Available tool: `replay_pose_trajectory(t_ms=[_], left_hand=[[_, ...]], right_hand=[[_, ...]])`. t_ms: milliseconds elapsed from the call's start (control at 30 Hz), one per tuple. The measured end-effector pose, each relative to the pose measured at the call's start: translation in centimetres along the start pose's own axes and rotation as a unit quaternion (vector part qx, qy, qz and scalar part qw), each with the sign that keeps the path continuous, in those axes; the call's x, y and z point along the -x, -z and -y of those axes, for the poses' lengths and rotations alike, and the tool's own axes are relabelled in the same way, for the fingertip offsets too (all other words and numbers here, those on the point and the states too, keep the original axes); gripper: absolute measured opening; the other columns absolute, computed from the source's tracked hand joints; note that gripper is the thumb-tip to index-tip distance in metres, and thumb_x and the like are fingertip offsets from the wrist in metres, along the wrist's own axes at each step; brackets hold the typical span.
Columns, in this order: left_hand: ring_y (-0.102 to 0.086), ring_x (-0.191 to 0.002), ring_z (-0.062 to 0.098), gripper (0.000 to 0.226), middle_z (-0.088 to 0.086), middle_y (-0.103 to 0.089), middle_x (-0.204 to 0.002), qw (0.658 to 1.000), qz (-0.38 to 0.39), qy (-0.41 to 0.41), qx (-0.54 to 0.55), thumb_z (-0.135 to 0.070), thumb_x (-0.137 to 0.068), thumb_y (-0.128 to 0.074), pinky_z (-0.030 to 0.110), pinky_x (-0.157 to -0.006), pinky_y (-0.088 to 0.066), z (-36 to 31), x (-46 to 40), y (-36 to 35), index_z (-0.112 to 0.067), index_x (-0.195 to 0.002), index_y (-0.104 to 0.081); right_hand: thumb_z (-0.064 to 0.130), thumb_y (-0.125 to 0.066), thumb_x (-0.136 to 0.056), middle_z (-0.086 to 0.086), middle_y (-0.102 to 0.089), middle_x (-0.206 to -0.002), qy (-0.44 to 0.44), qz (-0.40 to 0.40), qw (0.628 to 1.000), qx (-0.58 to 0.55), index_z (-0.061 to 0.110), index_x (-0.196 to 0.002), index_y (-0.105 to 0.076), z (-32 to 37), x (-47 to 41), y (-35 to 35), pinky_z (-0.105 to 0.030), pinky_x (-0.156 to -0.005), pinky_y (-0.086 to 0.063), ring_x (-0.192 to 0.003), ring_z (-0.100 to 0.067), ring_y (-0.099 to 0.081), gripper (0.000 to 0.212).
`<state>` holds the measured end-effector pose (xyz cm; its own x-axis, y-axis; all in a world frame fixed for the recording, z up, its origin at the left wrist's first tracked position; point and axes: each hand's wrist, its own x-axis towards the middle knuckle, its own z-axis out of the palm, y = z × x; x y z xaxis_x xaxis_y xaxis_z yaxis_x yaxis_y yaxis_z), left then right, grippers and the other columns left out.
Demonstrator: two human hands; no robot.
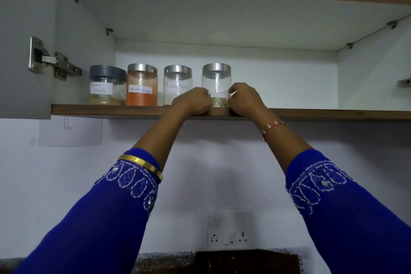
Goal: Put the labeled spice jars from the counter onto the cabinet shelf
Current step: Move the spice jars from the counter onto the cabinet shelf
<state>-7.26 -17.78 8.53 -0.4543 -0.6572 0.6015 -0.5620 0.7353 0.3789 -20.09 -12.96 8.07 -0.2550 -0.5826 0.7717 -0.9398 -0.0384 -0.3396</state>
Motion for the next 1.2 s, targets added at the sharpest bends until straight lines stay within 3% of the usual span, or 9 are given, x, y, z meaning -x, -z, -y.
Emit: replay_pose_trajectory(t_ms=[100, 267, 433, 500, 567, 633, 700, 833, 1200], left_hand=[[-0.046, -0.12, 0.031, 0.039, 0.021, -0.046, -0.136, 0.998, 0.035, 0.012, -0.044, -0.006, -0.09, -0.036, 0.035, -0.1, -0.035, -0.2, -1.1, 0.1, 0.004, -0.125, -0.048], [-0.051, -0.11, 0.029, 0.032, 0.015, -0.054, -0.127, 0.992, 0.036, 0.035, -0.115, -0.016, -0.09, -0.032, 0.04, -0.1, -0.04, 0.7, -2.4, -0.8, -0.004, -0.111, -0.053], [-0.058, -0.088, 0.028, 0.031, 0.012, -0.067, -0.104, 0.97, -0.145, 0.014, -0.192, -0.019, -0.089, -0.036, 0.033, -0.071, -0.036, 0.6, 0.0, -2.3, -0.011, -0.105, -0.061], [-0.061, -0.091, 0.03, 0.034, 0.013, -0.069, -0.102, 0.952, -0.239, -0.026, -0.188, -0.018, -0.092, -0.034, 0.036, -0.083, -0.038, 0.6, 1.8, -3.3, -0.009, -0.11, -0.061], [-0.057, -0.107, 0.028, 0.035, 0.012, -0.066, -0.111, 0.953, -0.256, -0.061, -0.149, -0.018, -0.093, -0.034, 0.04, -0.105, -0.03, 0.8, 3.7, -4.2, -0.01, -0.117, -0.058], [-0.044, -0.125, 0.028, 0.036, 0.013, -0.056, -0.127, 0.964, -0.236, -0.103, -0.059, -0.015, -0.093, -0.036, 0.045, -0.113, -0.021, 0.8, 6.2, -5.3, -0.009, -0.124, -0.053], [-0.036, -0.133, 0.027, 0.036, 0.014, -0.048, -0.137, 0.967, -0.206, -0.122, 0.084, -0.011, -0.095, -0.036, 0.042, -0.115, -0.021, 0.1, 9.5, -6.6, -0.005, -0.129, -0.049], [-0.024, -0.142, 0.024, 0.037, 0.01, -0.041, -0.145, 0.969, -0.138, -0.107, 0.173, -0.012, -0.098, -0.034, 0.036, -0.118, -0.009, -1.9, 16.2, -10.1, -0.008, -0.134, -0.043], [-0.037, -0.134, 0.023, 0.034, 0.013, -0.049, -0.138, 0.949, 0.084, 0.009, 0.303, -0.006, -0.096, -0.04, 0.032, -0.114, -0.025, -3.7, 35.2, -22.9, -0.004, -0.128, -0.05]], right_hand=[[0.01, -0.045, -0.09, -0.016, -0.056, -0.128, 0.002, 0.054, 0.997, 0.053, 0.003, -0.123, -0.055, 0.2, -0.7, -0.3, -0.035, -0.094, -0.044, -0.115, -0.032, -0.053, 0.035], [0.014, -0.043, -0.09, -0.013, -0.063, -0.118, 0.002, 0.074, 0.994, 0.078, 0.005, -0.114, -0.061, 0.1, -1.3, -1.0, -0.032, -0.084, -0.045, -0.106, -0.031, -0.058, 0.032], [0.012, -0.04, -0.091, -0.018, -0.066, -0.105, 0.047, 0.003, 0.994, 0.098, 0.001, -0.104, -0.062, -0.1, 0.5, -1.5, -0.03, -0.069, -0.038, -0.095, -0.034, -0.06, 0.027], [0.012, -0.039, -0.092, -0.02, -0.066, -0.104, 0.074, -0.027, 0.992, 0.097, 0.0, -0.1, -0.061, -0.2, 2.0, -1.4, -0.03, -0.068, -0.037, -0.094, -0.036, -0.059, 0.027], [0.016, -0.038, -0.095, -0.019, -0.065, -0.111, 0.103, -0.037, 0.988, 0.107, 0.001, -0.106, -0.061, -0.8, 3.9, -1.1, -0.034, -0.079, -0.04, -0.101, -0.035, -0.057, 0.029], [0.021, -0.039, -0.097, -0.018, -0.05, -0.137, 0.13, -0.023, 0.983, 0.13, 0.004, -0.13, -0.049, -1.9, 6.5, -1.0, -0.038, -0.106, -0.031, -0.127, -0.032, -0.044, 0.039], [0.025, -0.04, -0.098, -0.014, -0.026, -0.154, 0.125, 0.0, 0.987, 0.097, 0.006, -0.143, -0.033, -2.9, 9.8, -0.8, -0.04, -0.118, -0.014, -0.144, -0.027, -0.021, 0.049], [0.029, -0.041, -0.099, -0.008, -0.017, -0.158, 0.06, 0.035, 0.998, 0.008, 0.012, -0.145, -0.031, -5.2, 17.3, -0.3, -0.036, -0.119, -0.011, -0.147, -0.022, -0.012, 0.05], [0.017, -0.052, -0.094, -0.01, -0.039, -0.148, -0.199, 0.086, 0.967, -0.135, 0.01, -0.135, -0.048, -12.4, 42.7, 0.3, -0.03, -0.114, -0.023, -0.137, -0.023, -0.034, 0.042]])
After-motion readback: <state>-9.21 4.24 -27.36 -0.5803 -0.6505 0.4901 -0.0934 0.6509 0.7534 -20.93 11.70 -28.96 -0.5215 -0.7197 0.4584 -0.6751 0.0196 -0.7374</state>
